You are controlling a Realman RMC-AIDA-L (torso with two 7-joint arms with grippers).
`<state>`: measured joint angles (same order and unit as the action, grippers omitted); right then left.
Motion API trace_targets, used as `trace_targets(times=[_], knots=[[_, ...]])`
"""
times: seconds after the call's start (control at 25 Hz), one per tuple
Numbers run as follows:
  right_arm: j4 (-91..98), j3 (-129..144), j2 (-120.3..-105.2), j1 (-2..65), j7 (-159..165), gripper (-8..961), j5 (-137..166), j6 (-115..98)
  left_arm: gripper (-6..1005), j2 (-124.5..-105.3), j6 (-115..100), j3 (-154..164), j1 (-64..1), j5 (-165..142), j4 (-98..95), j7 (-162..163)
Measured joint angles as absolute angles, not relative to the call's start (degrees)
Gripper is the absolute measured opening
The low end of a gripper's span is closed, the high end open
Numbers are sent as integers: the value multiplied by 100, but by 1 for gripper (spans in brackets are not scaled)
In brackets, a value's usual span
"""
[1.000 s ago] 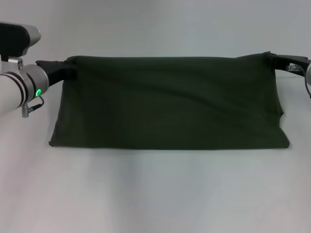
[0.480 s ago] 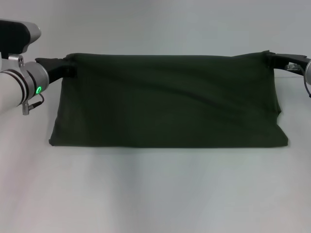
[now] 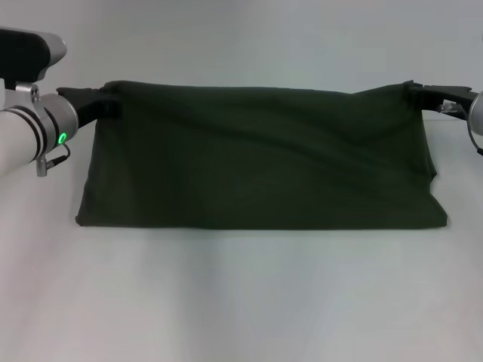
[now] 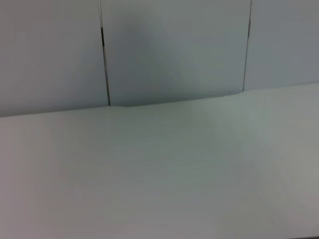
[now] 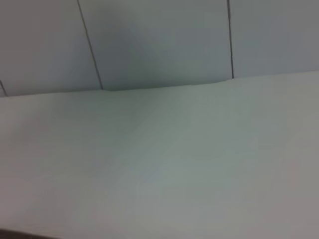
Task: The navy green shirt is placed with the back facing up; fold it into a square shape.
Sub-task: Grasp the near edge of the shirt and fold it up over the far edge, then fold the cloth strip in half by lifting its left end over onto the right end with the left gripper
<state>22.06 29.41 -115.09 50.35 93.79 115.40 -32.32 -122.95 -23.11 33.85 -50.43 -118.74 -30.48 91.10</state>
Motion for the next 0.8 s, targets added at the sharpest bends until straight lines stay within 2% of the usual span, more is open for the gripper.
trace_targets(times=[0.28,0.44,0.52,0.8], knots=[[2251,3083,-11479,4983,9362,92,11540,-3256,134,-12315,-2076,3392,-5051,-11731,-3051,9069],[2266,3092,-11433,4963,9364,97,11540,-3228,258,-12314,-1935,3391,-4980,-11361,-3101,9092],[2276,3091,-11401,4953,9390,316,11540,-3258,320,-12301,-1966,3390,-4928,-11163,-3133,9098],[2467,3046,-11350,4740,9610,568,11541,-4107,521,-12268,-3333,3389,-4672,-11026,-3316,9264]])
